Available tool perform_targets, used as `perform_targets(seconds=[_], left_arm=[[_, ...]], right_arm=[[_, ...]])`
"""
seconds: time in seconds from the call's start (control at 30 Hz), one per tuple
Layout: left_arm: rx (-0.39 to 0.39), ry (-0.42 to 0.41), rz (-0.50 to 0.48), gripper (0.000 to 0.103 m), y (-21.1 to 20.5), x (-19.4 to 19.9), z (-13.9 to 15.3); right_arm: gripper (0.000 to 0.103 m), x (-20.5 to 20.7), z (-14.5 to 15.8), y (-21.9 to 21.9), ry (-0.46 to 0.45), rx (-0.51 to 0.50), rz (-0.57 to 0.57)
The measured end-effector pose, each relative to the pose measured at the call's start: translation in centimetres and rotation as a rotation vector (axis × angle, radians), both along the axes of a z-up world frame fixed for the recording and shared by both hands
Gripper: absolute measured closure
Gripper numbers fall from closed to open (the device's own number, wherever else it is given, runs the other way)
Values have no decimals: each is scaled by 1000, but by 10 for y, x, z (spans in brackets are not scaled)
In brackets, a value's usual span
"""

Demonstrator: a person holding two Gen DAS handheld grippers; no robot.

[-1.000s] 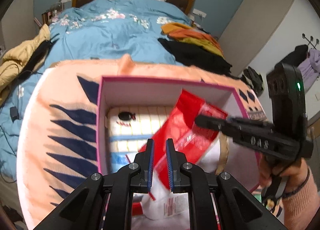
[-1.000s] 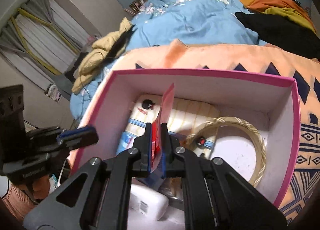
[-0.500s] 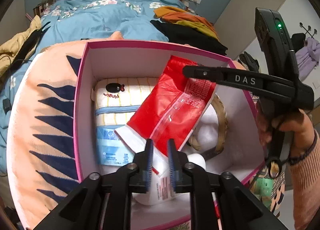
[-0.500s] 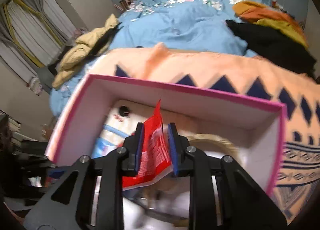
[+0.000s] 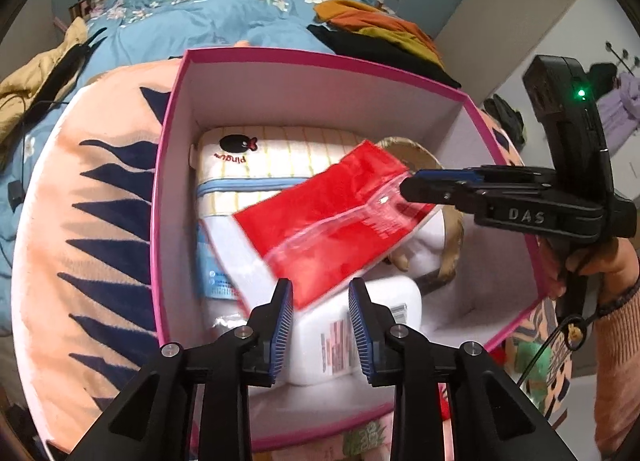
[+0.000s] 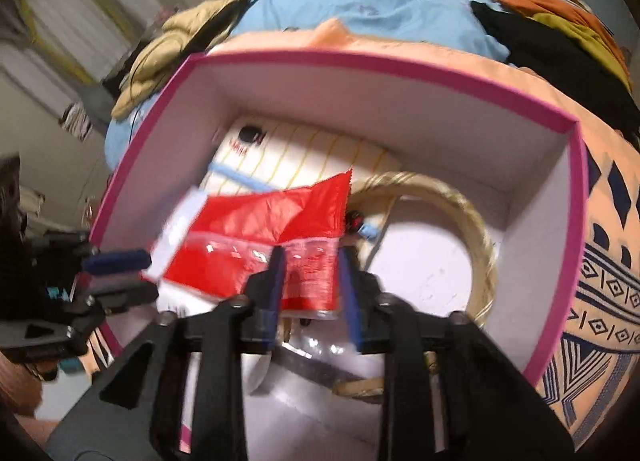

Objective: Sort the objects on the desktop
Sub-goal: 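Lower the red bag into the box and open both grippers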

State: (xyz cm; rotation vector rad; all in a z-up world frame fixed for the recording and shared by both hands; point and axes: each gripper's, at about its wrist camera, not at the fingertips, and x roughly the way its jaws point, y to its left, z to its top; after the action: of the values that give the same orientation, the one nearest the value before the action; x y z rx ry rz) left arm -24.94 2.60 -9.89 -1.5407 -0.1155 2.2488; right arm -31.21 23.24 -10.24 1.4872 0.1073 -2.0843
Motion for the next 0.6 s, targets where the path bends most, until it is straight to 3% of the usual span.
perform_targets(seconds=[0.23,0.4,0.47,0.6], left_arm=[[-1,-5,-5,70,4,0,-5],[0,4,11,69,3,4,-2],[-15,26,18,60,3,9,2],[-30,97,44,46,5,24,16]], right_arm=[[89,23,-7,-29,-10,32,130],[79,34,-10,-29,-3,71,129],[78,38,-8,-23,-3,67,115],[61,53,13,-5,34,2,68]])
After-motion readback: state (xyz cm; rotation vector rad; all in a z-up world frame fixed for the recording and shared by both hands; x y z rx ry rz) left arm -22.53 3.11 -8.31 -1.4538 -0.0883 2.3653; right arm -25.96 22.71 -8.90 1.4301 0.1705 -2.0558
